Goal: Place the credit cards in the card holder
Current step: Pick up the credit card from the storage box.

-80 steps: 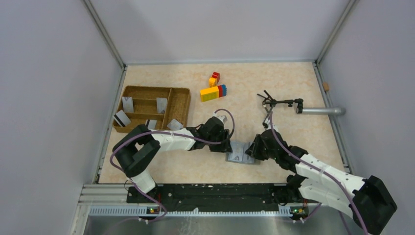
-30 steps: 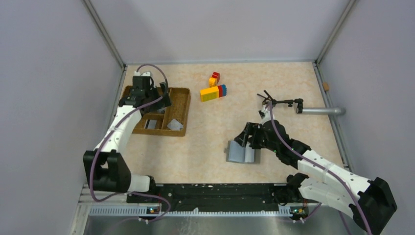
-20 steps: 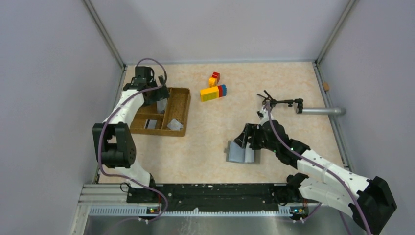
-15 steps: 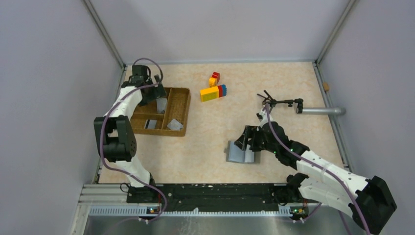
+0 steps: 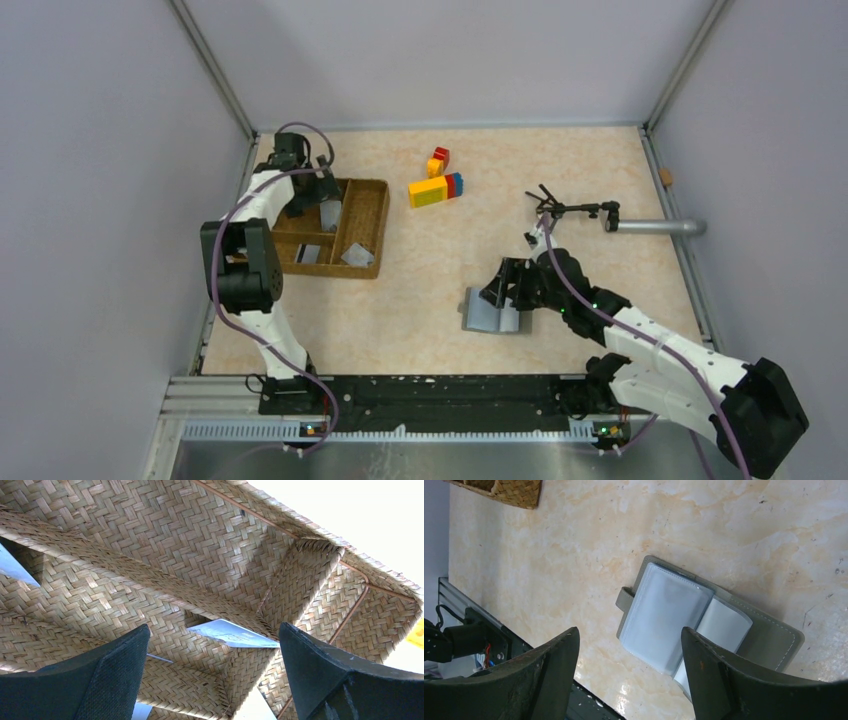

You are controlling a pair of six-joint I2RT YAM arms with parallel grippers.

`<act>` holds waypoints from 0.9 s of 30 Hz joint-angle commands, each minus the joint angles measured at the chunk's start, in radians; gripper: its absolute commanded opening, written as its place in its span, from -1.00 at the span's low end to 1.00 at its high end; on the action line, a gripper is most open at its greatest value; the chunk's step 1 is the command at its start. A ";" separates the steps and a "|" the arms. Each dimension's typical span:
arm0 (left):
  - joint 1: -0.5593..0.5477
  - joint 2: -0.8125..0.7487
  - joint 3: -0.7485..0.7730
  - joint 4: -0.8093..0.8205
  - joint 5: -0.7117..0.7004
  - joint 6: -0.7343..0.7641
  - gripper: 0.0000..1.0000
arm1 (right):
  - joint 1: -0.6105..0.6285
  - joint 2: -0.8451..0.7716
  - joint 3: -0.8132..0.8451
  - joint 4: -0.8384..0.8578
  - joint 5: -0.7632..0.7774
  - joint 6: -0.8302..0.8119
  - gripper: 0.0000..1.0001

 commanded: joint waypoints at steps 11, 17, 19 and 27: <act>0.015 0.007 0.026 0.019 0.043 -0.001 0.85 | -0.013 -0.006 -0.025 0.049 -0.035 0.015 0.42; 0.014 -0.030 -0.008 0.024 0.052 -0.004 0.77 | -0.013 -0.033 -0.039 0.039 -0.034 0.026 0.41; 0.014 -0.037 -0.016 0.019 0.052 -0.004 0.74 | -0.013 -0.038 -0.042 0.039 -0.035 0.031 0.41; 0.015 -0.078 -0.066 0.025 0.063 -0.018 0.70 | -0.013 -0.060 -0.055 0.031 -0.037 0.044 0.39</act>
